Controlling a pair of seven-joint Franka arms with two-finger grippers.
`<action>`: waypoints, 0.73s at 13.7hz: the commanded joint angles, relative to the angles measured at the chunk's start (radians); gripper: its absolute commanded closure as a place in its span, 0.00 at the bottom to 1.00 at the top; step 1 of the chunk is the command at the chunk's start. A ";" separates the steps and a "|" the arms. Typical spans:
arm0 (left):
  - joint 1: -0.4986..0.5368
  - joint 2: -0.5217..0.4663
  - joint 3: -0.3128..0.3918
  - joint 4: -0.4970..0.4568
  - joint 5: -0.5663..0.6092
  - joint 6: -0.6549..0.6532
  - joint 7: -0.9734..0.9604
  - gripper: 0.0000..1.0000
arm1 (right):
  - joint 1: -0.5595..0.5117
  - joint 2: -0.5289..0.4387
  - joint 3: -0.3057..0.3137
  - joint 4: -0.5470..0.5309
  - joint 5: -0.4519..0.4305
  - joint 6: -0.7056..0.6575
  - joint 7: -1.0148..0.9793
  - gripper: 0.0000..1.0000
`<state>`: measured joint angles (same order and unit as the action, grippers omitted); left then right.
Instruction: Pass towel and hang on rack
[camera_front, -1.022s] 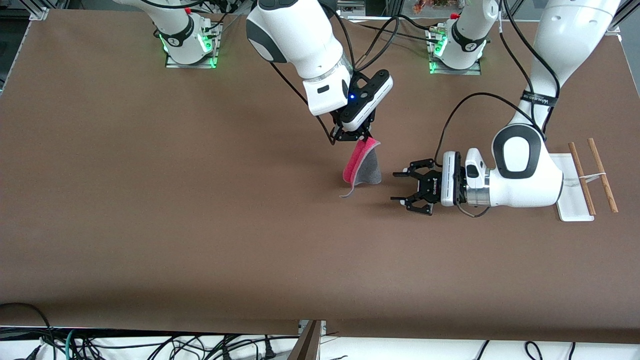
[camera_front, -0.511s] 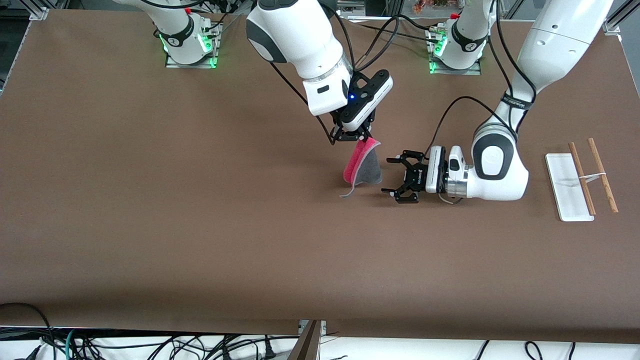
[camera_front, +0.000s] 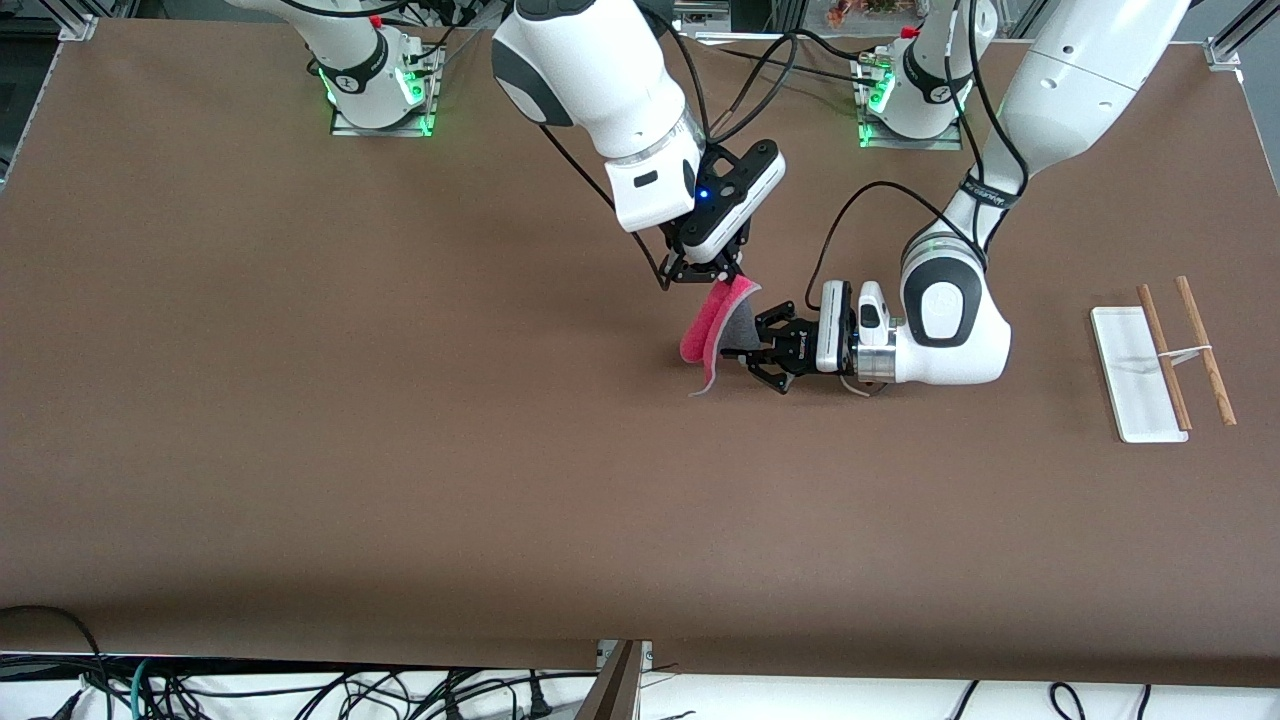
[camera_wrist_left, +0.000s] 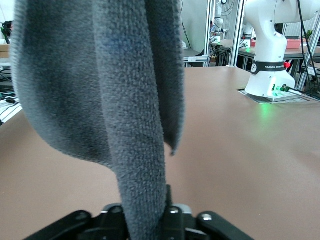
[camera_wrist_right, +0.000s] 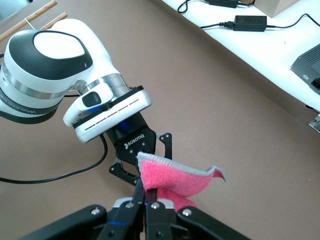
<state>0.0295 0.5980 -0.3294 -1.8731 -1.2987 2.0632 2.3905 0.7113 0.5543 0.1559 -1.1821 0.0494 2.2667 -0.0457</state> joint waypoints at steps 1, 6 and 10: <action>0.021 -0.027 0.000 -0.018 -0.025 -0.003 0.047 1.00 | -0.001 -0.017 -0.003 0.004 0.007 -0.003 -0.002 1.00; 0.027 -0.076 0.009 -0.006 0.019 -0.017 -0.029 1.00 | -0.001 -0.017 -0.003 0.002 0.017 -0.003 0.044 0.81; 0.033 -0.159 0.010 0.025 0.234 -0.038 -0.304 1.00 | -0.012 -0.019 -0.004 0.002 0.024 -0.004 0.073 0.00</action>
<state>0.0588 0.5015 -0.3238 -1.8554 -1.1576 2.0566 2.2181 0.7066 0.5502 0.1530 -1.1781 0.0549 2.2670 0.0129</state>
